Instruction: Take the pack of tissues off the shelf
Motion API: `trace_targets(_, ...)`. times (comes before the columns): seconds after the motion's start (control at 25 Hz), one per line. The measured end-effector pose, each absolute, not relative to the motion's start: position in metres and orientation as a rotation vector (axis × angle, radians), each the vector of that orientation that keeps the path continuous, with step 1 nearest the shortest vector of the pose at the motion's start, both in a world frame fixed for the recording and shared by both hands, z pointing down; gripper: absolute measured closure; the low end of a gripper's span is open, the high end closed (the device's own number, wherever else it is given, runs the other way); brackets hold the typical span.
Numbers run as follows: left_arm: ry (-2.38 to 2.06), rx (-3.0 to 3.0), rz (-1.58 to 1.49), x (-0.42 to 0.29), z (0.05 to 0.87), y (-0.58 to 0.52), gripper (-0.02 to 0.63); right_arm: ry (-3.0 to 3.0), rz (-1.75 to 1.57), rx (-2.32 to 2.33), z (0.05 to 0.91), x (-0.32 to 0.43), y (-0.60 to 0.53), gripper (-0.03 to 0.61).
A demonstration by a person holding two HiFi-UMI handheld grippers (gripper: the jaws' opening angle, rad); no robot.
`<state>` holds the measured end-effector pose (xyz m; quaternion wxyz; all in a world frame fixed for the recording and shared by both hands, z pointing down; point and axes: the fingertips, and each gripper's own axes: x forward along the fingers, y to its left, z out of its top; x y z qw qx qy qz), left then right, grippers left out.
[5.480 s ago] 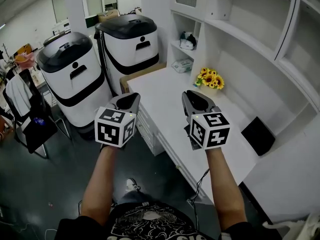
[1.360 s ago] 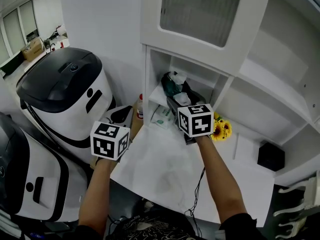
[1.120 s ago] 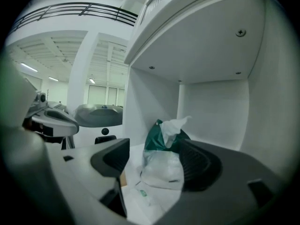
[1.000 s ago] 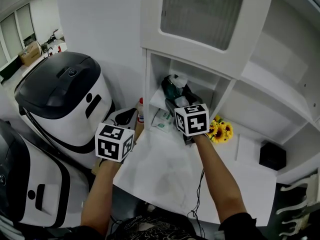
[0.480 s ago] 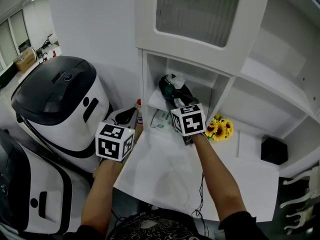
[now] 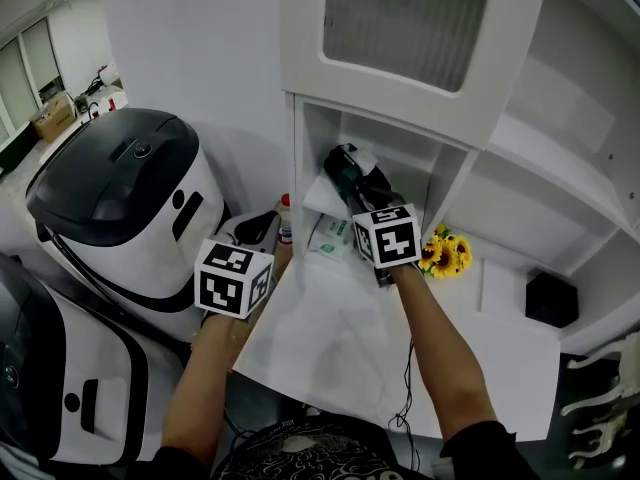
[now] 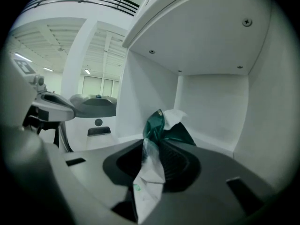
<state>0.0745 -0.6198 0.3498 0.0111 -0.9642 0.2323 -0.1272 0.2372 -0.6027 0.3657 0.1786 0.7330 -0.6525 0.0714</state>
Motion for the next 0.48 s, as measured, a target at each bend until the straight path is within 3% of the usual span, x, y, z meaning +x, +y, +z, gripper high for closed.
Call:
trace_targets(0.24,0.733,-3.003,-0.400,0.062,0.347,-0.618,0.609,-1.834,0.184,2.089,0.361,0.233,-0.599,0.535)
trace_targets(0.48,0.736,-3.009,-0.400,0.046,0.346,-0.614,0.609,-1.820,0.156,2.122,0.353,0.224,-0.591,0.545)
